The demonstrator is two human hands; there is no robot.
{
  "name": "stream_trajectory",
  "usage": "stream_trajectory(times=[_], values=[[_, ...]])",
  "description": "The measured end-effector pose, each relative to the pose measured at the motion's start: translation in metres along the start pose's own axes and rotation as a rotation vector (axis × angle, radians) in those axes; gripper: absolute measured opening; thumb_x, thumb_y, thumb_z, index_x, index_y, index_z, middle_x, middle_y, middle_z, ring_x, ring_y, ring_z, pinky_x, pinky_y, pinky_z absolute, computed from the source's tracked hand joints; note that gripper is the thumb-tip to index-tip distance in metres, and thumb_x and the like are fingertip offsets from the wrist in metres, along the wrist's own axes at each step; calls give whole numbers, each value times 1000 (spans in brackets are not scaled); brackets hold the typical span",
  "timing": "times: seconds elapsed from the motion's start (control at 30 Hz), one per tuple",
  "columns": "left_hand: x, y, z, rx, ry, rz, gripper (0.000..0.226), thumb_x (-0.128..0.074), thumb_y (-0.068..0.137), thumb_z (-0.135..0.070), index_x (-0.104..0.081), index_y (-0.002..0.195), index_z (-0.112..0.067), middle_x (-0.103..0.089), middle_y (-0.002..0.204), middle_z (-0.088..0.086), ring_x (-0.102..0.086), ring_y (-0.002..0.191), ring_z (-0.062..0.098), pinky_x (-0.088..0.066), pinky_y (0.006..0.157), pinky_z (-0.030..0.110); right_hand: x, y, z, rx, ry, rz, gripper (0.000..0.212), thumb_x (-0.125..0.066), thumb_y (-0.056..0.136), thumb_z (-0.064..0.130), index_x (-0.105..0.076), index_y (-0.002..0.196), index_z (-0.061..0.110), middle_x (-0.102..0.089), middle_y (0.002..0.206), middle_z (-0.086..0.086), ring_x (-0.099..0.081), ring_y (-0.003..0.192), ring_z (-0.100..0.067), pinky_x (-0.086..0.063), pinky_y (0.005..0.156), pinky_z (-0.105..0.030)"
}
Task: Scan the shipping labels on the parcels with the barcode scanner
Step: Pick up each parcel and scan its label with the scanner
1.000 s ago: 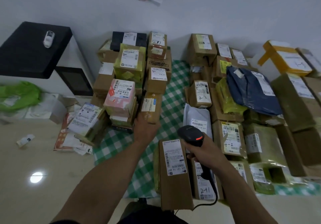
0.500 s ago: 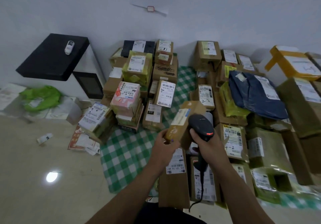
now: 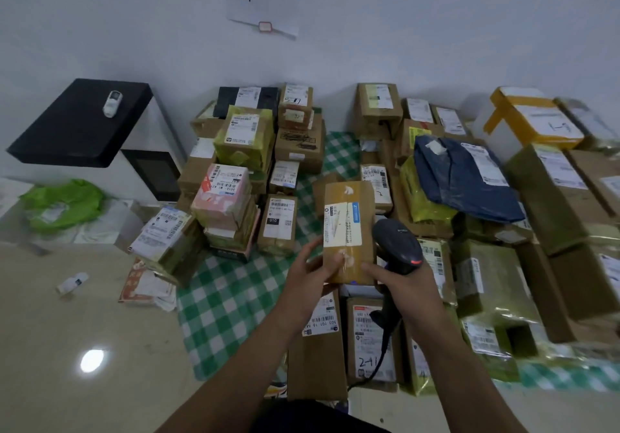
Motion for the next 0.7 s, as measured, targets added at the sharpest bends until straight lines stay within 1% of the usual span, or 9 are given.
stream_trajectory(times=[0.07, 0.2, 0.27, 0.33, 0.4, 0.47, 0.53, 0.6, 0.7], values=[[5, 1, -6, -39, 46, -22, 46, -76, 92, -16, -61, 131, -37, -74, 123, 1, -73, 111, 21, -60, 95, 45, 3, 1, 0, -2, -10, -16, 45, -84, 86, 9, -68, 123, 28, -79, 108, 9, -75, 98, -9, -61, 71, -29], [26, 10, -27, -173, 356, -86, 61, -83, 86, -29, -58, 140, -44, -66, 128, -13, -63, 119, 8, -59, 97, 39, 7, -2, 8, 21, -98, 27, 34, -79, 92, 20, -64, 117, 38, -79, 100, 12, -78, 92, -13, -59, 72, -36], [36, 16, -36, -201, 446, -105, 63, -83, 85, -28, -58, 141, -45, -65, 124, -16, -63, 113, -1, -58, 91, 27, 5, -5, 13, 43, -181, 76, 31, -78, 93, 21, -62, 113, 40, -79, 98, 10, -79, 84, -15, -60, 76, -39], [43, 20, -46, -223, 518, -106, 62, -83, 86, -22, -59, 140, -43, -65, 115, -22, -64, 101, -10, -55, 81, 14, 4, -6, 18, 48, -253, 115, 33, -78, 94, 23, -61, 119, 36, -77, 104, 7, -78, 77, -15, -60, 73, -34], [51, 25, -54, -248, 608, -116, 62, -85, 85, -22, -61, 138, -43, -66, 120, -20, -65, 107, -4, -55, 87, 17, 0, -8, 23, 49, -325, 152, 39, -78, 94, 27, -59, 128, 28, -75, 109, 4, -77, 75, -12, -57, 64, -21], [56, 29, -61, -264, 701, -108, 60, -84, 86, -22, -62, 139, -40, -61, 129, -14, -59, 116, 5, -50, 93, 19, -3, -9, 30, 57, -393, 179, 37, -77, 94, 29, -59, 126, 27, -74, 106, 3, -75, 73, -7, -52, 57, -13], [59, 31, -64, -312, 791, -114, 61, -84, 86, -21, -61, 141, -33, -56, 131, -12, -52, 122, 7, -47, 96, 23, -7, -11, 36, 65, -415, 202, 32, -77, 94, 27, -60, 121, 27, -74, 100, 3, -73, 71, -6, -51, 57, -12], [61, 32, -67, -394, 879, -153, 64, -85, 84, -24, -60, 142, -32, -57, 137, -8, -53, 124, 11, -51, 102, 35, -11, -12, 40, 55, -425, 217, 33, -78, 92, 29, -58, 118, 30, -75, 97, 5, -73, 71, -8, -52, 60, -16], [64, 32, -68, -483, 964, -198, 71, -87, 81, -29, -57, 146, -26, -59, 142, -4, -52, 120, 9, -49, 103, 35, -14, -13, 43, 42, -436, 218, 35, -80, 90, 32, -58, 118, 33, -76, 96, 6, -75, 71, -10, -52, 62, -20]])
Point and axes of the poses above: each hand's wrist, its own y-axis towards the middle knuckle, its own x-axis out of the back of the hand, z = x × y, the point moved 2 cm from there along y, towards the middle knuckle
